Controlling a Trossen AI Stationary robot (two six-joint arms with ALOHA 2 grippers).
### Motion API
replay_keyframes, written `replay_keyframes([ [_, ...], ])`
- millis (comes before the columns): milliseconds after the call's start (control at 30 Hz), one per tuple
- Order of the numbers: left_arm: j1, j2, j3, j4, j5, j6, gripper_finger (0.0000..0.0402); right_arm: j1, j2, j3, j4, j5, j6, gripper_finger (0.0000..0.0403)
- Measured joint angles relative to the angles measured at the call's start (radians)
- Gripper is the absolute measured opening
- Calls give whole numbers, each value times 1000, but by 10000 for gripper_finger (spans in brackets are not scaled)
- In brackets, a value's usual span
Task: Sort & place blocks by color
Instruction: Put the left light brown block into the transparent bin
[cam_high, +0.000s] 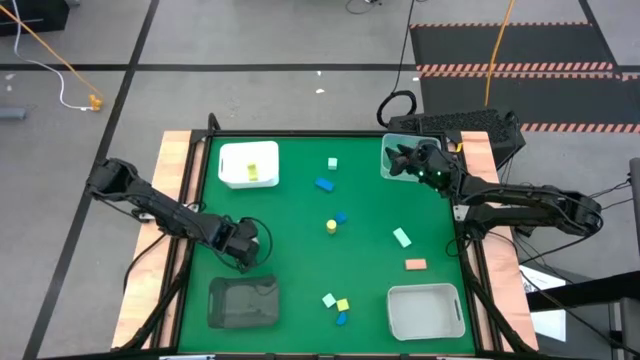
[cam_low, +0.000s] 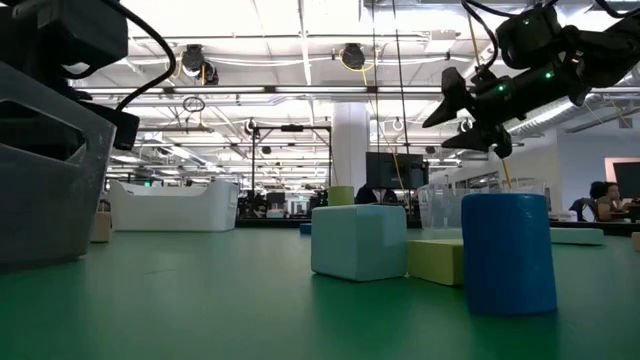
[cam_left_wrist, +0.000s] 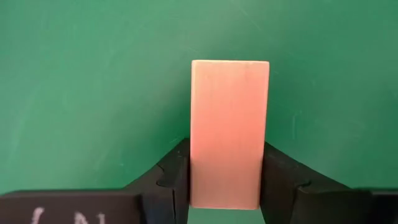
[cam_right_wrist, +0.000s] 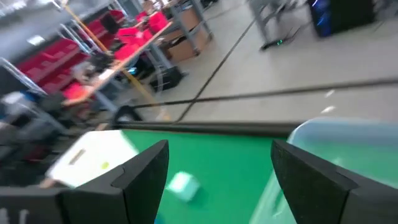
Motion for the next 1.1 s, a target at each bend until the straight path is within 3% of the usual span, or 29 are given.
replay_keyframes([
  [267,53,3,133,5,-71,78,131,39,0,0,30,-84,235,272],
  [567,241,1,344,97,-263,490,131,116,0,51,-39,-122,315,272],
  [733,349,1,375,290,-250,689,131,168,20,128,-141,-119,292,272],
  [900,419,26,376,459,-207,748,131,219,78,209,-151,-118,288,272],
  [1100,429,111,376,643,-159,821,131,279,209,320,-132,-119,276,272],
])
